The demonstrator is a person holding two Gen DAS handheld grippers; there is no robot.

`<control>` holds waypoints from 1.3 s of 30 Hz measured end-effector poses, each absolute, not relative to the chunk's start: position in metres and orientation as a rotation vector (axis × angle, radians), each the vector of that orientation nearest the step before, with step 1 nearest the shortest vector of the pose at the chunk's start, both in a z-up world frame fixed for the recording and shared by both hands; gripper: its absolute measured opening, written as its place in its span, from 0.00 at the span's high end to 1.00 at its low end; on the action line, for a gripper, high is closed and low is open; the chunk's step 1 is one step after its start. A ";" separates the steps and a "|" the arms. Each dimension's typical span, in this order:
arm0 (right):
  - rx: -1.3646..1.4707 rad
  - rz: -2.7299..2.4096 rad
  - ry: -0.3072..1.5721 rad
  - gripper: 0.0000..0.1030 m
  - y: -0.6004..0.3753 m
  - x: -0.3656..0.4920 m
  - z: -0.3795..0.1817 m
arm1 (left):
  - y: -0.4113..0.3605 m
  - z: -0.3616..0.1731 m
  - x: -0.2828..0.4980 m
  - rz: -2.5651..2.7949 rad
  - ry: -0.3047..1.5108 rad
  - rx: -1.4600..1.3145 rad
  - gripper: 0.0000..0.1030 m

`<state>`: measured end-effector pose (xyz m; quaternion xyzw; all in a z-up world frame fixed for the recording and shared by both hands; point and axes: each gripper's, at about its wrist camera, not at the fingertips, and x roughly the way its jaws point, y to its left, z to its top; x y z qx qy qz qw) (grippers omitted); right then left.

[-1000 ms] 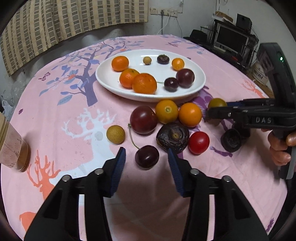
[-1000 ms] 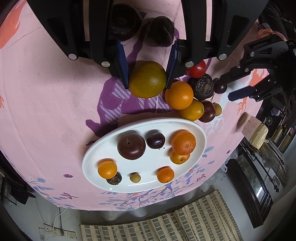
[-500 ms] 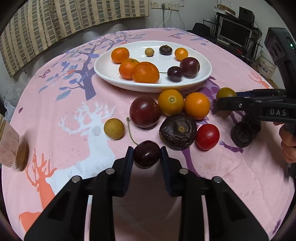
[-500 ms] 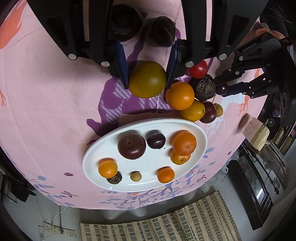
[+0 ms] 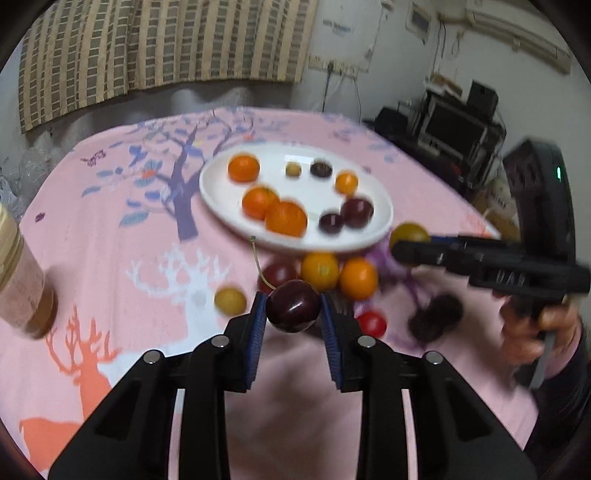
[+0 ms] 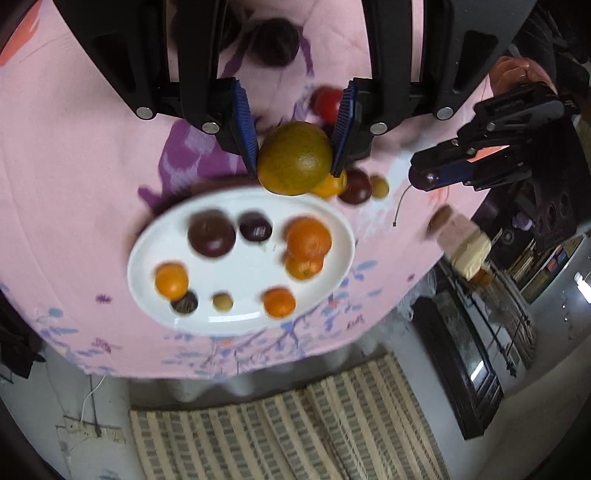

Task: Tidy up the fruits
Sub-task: 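Carry the citrus and cherry onto the plate and open both tools, then move both tools back toward the remaining fruit pile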

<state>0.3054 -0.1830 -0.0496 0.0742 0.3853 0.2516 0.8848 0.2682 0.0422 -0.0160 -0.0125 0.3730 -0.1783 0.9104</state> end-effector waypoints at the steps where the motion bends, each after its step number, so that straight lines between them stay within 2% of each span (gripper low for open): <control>1: 0.158 0.507 0.784 0.62 -0.184 0.310 -0.046 | 0.039 -0.009 0.278 -0.354 0.753 -0.037 0.72; 8: 0.195 0.389 0.749 0.62 -0.197 0.366 -0.040 | 0.007 -0.002 0.360 -0.308 0.763 -0.066 0.72; 10: 0.206 0.367 0.733 0.58 -0.201 0.377 -0.041 | 0.000 -0.006 0.375 -0.279 0.774 -0.060 0.71; 11: 0.217 0.349 0.723 0.52 -0.203 0.379 -0.042 | -0.002 -0.008 0.380 -0.256 0.786 -0.059 0.52; 12: 0.224 0.340 0.723 0.44 -0.205 0.379 -0.043 | -0.001 -0.009 0.381 -0.225 0.790 -0.059 0.27; 14: 0.231 0.331 0.727 0.43 -0.210 0.375 -0.041 | 0.008 -0.007 0.373 -0.168 0.749 -0.058 0.11; 17: 0.243 0.386 0.695 0.43 -0.210 0.357 -0.031 | 0.031 0.003 0.356 -0.082 0.707 -0.058 0.05; 21: 0.231 0.489 0.696 0.43 -0.196 0.336 -0.024 | 0.071 0.010 0.338 -0.003 0.682 -0.165 0.05; 28: 0.149 0.555 0.842 0.43 -0.163 0.320 -0.047 | 0.123 -0.005 0.321 0.095 0.724 -0.323 0.05; 35: 0.105 0.560 0.951 0.45 -0.148 0.318 -0.070 | 0.129 -0.009 0.316 0.102 0.738 -0.329 0.05; 39: 0.101 0.552 0.978 0.49 -0.147 0.320 -0.078 | 0.120 -0.007 0.314 0.088 0.731 -0.285 0.05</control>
